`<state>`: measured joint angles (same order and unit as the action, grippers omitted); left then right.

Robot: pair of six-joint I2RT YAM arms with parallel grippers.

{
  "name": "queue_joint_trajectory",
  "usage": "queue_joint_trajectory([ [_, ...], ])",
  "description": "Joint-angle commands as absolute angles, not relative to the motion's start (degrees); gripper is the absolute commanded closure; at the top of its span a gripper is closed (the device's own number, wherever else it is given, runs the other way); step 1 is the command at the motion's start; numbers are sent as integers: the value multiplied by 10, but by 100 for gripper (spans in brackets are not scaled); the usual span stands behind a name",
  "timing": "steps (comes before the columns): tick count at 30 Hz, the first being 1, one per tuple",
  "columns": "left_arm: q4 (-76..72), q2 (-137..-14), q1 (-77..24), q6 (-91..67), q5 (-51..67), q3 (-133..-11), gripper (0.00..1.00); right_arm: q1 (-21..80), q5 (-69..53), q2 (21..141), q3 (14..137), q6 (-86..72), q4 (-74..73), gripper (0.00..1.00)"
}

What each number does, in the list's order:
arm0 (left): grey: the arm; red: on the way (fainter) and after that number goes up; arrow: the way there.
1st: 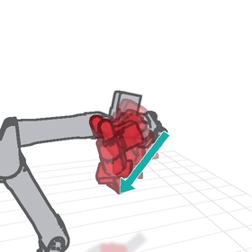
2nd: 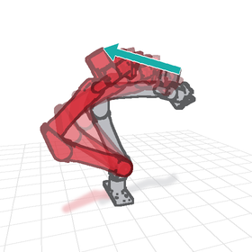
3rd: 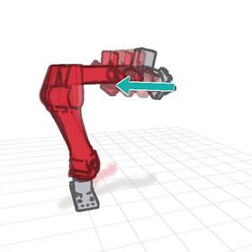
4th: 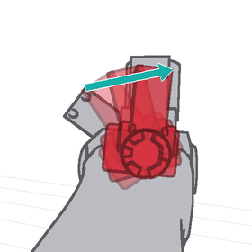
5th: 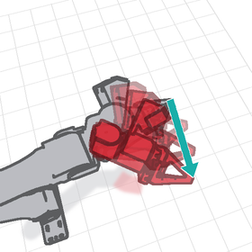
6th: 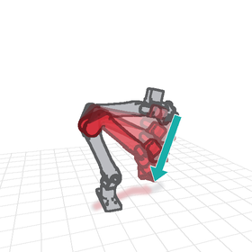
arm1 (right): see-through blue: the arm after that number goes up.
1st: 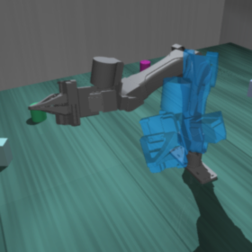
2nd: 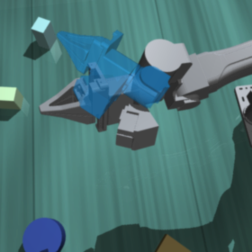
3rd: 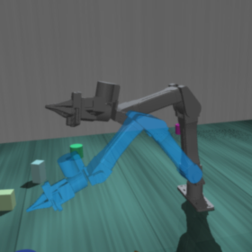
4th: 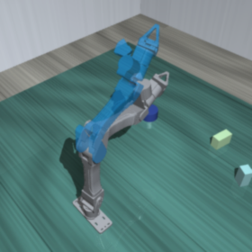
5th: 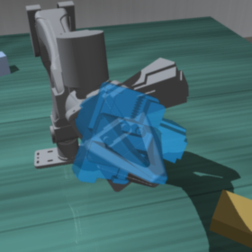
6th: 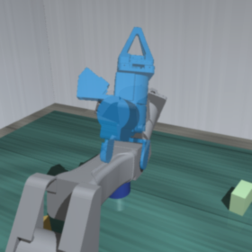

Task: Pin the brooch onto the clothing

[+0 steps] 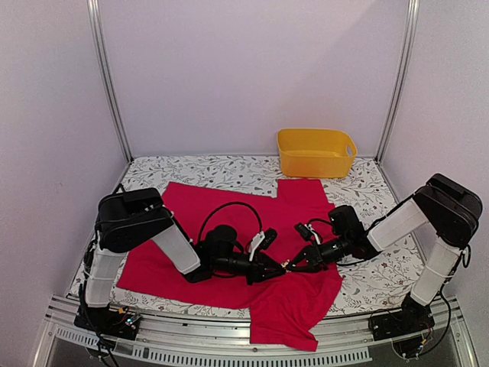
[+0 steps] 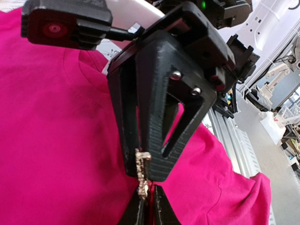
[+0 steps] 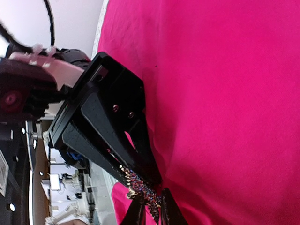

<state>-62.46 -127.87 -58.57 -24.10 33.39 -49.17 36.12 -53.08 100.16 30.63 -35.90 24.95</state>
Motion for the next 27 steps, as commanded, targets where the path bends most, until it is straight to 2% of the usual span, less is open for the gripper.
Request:
queue_joint_trajectory([
  [1, -556, -1276, -597, -252, 352, -509, 100, 364, -505, 995, 318, -355, 249, 73],
  [4, -564, -1265, -592, -256, 365, -499, 100, 362, -481, 963, 316, -338, 203, 63],
  [10, -516, -1249, -585, -248, 381, -517, 100, 356, -439, 906, 315, -289, 134, 55],
  [17, -443, -1218, -574, -247, 397, -533, 100, 352, -399, 845, 311, -244, 73, 54],
  [22, -282, -1218, -573, -205, 414, -598, 100, 361, -375, 795, 261, -282, 106, 56],
  [27, -253, -1208, -566, -191, 448, -597, 100, 411, -314, 731, 229, -274, 130, 58],
])
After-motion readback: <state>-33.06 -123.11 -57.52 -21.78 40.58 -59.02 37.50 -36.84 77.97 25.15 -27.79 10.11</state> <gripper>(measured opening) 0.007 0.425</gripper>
